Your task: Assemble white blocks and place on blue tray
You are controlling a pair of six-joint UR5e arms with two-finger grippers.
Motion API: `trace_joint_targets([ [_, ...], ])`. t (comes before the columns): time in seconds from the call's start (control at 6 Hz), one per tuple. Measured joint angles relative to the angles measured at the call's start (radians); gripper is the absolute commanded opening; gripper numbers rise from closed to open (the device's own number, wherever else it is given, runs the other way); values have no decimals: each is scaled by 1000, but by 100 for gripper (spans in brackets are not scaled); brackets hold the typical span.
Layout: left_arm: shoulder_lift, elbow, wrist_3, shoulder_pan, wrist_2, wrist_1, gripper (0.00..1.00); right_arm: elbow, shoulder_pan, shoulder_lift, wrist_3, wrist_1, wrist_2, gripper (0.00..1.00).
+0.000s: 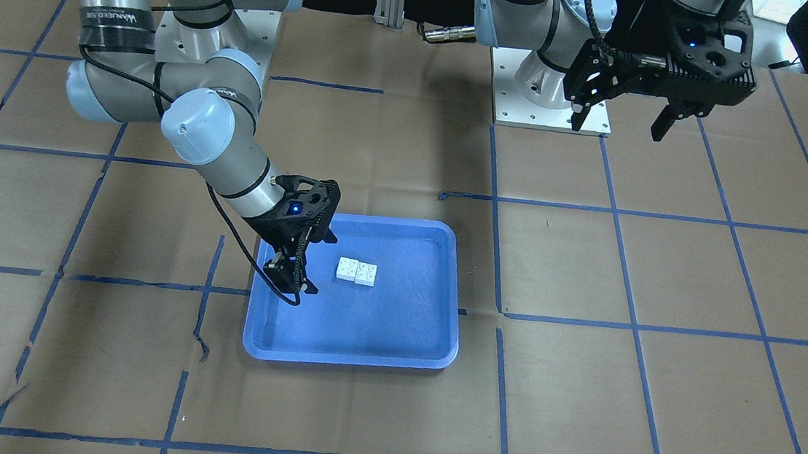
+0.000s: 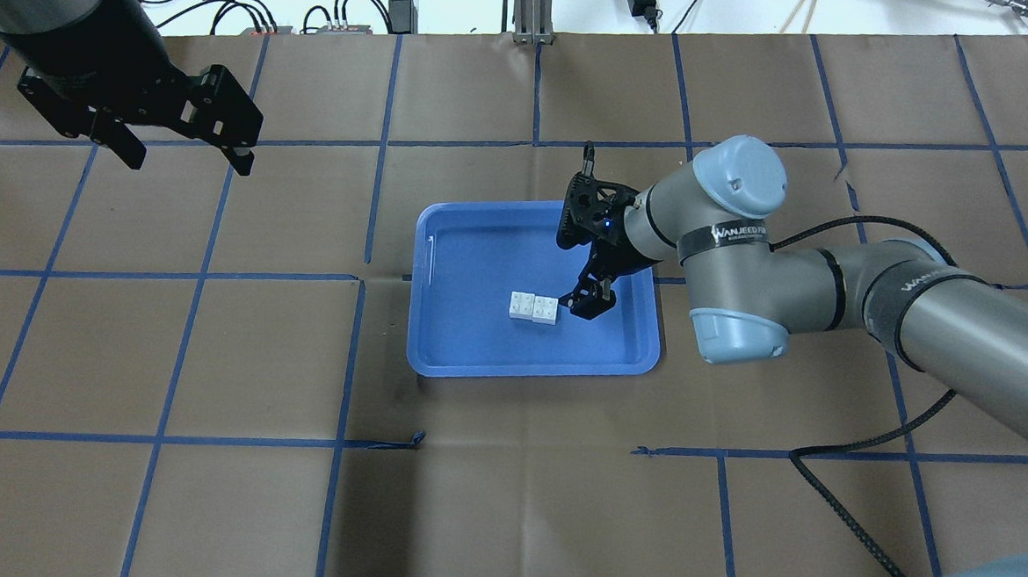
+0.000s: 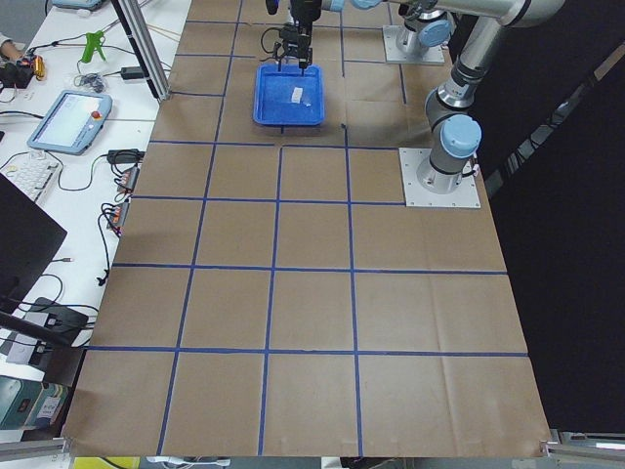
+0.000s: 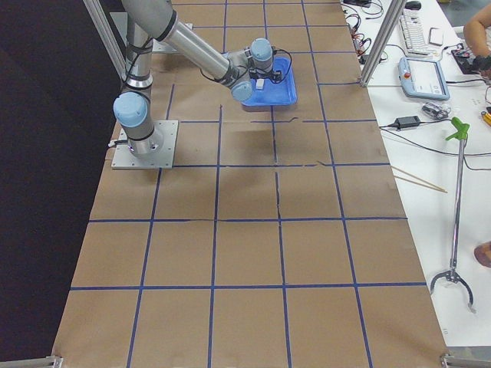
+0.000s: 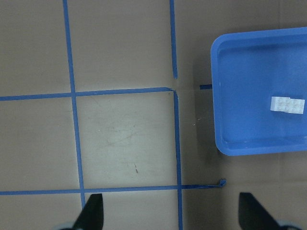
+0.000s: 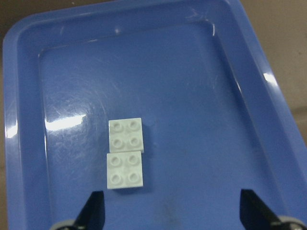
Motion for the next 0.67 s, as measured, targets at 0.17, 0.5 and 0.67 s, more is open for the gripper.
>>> trace_joint_targets([
  [0.17,0,0,0,0,0,0,99,-79,-22,-50,30,186,-40,100],
  [0.5,0,0,0,-1,0,0,99,-234,-97,-132,197,513,-134,100],
  [0.67,0,1,0,0,-1,0,99,-294,-123,-163,348,585,-205,100],
])
